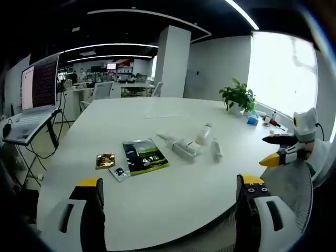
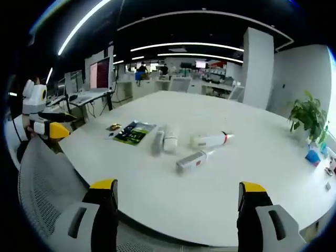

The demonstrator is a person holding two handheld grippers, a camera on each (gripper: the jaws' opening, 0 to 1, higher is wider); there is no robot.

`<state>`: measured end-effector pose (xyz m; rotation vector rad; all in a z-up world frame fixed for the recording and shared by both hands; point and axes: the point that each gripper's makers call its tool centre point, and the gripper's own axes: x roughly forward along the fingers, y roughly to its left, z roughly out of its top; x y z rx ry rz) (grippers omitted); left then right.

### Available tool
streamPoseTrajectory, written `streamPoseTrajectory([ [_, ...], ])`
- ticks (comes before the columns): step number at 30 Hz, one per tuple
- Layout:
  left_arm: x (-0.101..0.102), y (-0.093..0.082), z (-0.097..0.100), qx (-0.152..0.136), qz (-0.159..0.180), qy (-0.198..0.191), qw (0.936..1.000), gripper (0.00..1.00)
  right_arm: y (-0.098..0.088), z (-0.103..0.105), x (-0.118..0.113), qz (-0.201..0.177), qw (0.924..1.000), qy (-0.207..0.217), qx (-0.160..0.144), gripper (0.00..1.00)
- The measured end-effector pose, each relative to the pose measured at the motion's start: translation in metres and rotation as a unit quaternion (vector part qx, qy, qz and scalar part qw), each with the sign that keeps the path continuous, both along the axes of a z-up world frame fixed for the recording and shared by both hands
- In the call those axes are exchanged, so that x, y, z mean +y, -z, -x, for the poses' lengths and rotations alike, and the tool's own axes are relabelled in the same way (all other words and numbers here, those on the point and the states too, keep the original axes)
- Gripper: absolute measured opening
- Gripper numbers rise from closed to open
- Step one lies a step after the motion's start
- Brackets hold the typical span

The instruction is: Arrange the skincare products in the storage area until every visible bottle or jar stands upright without overlapping.

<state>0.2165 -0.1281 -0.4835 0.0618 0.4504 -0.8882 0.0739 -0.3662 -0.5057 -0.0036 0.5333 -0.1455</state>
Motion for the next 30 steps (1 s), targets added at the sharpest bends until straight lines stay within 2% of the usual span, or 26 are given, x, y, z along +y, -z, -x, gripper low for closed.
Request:
streamPoseTrajectory([
  [7,-0.0003,0.0005,0.0003,-0.003,-0.005,0.002,1.0,0.99,-0.0024,-0.0006,0.0,0.006,1.0,0.0,-0.005,1.0],
  [10,0.0,-0.0001,-0.0003,-0.002,-0.002,0.0,1.0,0.99,0.002,-0.0007,0.0028,0.006,0.9999,-0.01,0.009,1.0],
  [14,0.0001,0.0013,-0.0004,-0.001,-0.007,0.0,1.0,0.99,-0.0025,-0.0013,0.0016,0.011,0.9999,-0.007,-0.004,1.0],
  [30,0.0014,0.0051,-0.001,0.003,-0.019,-0.004,0.9998,0.99,-0.0018,-0.0004,0.0001,0.009,1.0,-0.002,-0.001,1.0],
])
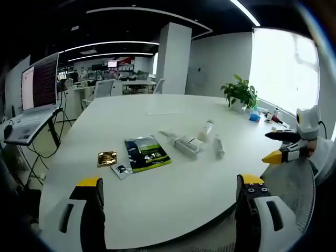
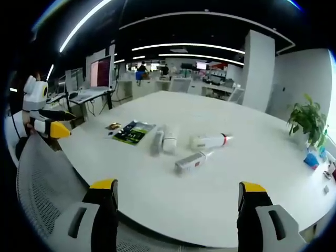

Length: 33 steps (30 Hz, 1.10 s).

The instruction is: Arrange the skincare products in the storage area until every visible bottle or jar stands upright without overlapping.

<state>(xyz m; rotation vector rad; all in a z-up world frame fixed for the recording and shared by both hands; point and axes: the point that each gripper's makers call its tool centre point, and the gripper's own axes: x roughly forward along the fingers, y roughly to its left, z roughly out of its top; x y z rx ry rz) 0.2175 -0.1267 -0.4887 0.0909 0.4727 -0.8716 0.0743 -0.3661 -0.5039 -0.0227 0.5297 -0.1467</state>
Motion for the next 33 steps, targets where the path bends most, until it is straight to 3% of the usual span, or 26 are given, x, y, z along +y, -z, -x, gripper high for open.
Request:
streamPoseTrajectory([
  [17,0.002,0.006,0.0,0.008,-0.037,0.001,0.9993,0.99,-0.004,0.0,-0.001,-0.032,0.9994,0.007,-0.004,1.0],
  [22,-0.001,0.004,-0.006,0.01,-0.045,0.006,0.9989,0.99,-0.009,-0.004,0.001,-0.031,0.9994,-0.013,-0.001,1.0],
  [27,-0.005,-0.001,-0.016,-0.003,-0.058,0.016,0.9982,0.99,-0.017,-0.011,-0.022,-0.008,0.9995,-0.03,-0.001,1.0],
  [31,-0.015,-0.01,-0.027,-0.009,-0.043,0.026,0.9987,0.99,-0.03,-0.024,-0.027,0.025,0.9985,-0.048,0.0,1.0],
  [33,-0.022,-0.014,-0.035,-0.03,-0.058,0.043,0.9969,0.99,-0.033,-0.028,-0.029,0.029,0.998,-0.056,0.0,1.0],
])
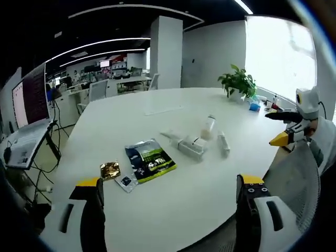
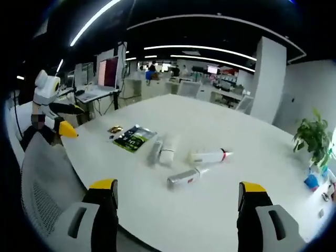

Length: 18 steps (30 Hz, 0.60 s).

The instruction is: Arrange the skincare products in the storage area until every visible bottle or jar stands upright without overlapping.

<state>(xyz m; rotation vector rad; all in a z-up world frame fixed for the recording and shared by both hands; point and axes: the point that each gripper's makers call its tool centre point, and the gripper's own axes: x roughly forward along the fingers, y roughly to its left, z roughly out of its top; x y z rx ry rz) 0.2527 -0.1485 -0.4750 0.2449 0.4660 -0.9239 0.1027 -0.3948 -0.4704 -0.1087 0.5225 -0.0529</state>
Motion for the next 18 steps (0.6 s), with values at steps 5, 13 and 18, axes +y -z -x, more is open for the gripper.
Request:
streamPoseTrajectory([
  [5,-0.024,-0.007,-0.013,-0.026,-0.015,0.042,0.9987,0.99,-0.008,-0.015,-0.006,0.002,0.9999,-0.011,-0.009,1.0],
  [13,-0.084,-0.016,-0.025,-0.03,-0.009,0.104,0.9941,0.96,-0.007,-0.035,-0.031,-0.006,0.9998,0.006,-0.021,1.0],
  [18,-0.134,-0.028,-0.025,-0.063,0.012,0.153,0.9862,0.92,-0.003,-0.049,-0.053,-0.017,0.9994,0.018,-0.025,0.99],
])
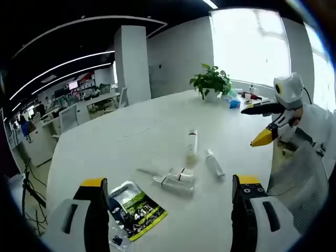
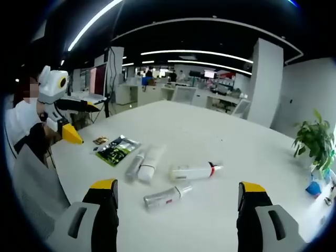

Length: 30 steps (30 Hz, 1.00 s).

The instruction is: Arrange the skincare products in the storage area until every visible bottle or jar stands upright without overlapping.

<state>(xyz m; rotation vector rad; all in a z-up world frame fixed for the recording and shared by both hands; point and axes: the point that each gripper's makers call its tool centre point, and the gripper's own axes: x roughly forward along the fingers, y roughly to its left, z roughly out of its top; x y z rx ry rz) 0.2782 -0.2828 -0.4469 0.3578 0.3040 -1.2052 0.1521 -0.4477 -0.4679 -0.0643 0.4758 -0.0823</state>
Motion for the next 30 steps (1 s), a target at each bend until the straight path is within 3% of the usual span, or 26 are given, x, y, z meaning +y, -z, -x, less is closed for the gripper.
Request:
streamPoseTrajectory([
  [7,-0.049,0.017,-0.002,0.012,-0.018,0.043,0.9988,0.87,0.006,-0.015,-0.015,-0.017,0.9998,0.005,-0.004,0.94],
  [10,-0.066,0.024,-0.009,0.017,-0.024,0.041,0.9987,0.88,0.007,-0.019,-0.021,-0.028,0.9995,0.009,-0.012,0.93],
  [12,-0.075,0.032,-0.007,0.018,-0.048,0.052,0.9973,0.84,0.011,-0.022,-0.026,-0.03,0.9994,0.012,-0.01,0.92],
  [16,-0.106,0.044,-0.01,0.025,-0.052,0.075,0.9955,0.76,0.014,-0.027,-0.034,-0.037,0.9991,0.017,-0.007,0.9],
  [18,-0.118,0.053,-0.01,0.032,-0.058,0.082,0.9944,0.79,0.015,-0.029,-0.036,-0.036,0.9992,0.018,-0.007,0.9],
  [19,-0.122,0.056,-0.008,0.035,-0.064,0.088,0.9934,0.8,0.015,-0.03,-0.037,-0.036,0.9991,0.019,-0.008,0.9],
  [30,-0.156,0.097,-0.018,0.062,-0.086,0.098,0.9896,0.56,0.025,-0.049,-0.051,-0.041,0.9987,0.029,-0.01,0.9],
])
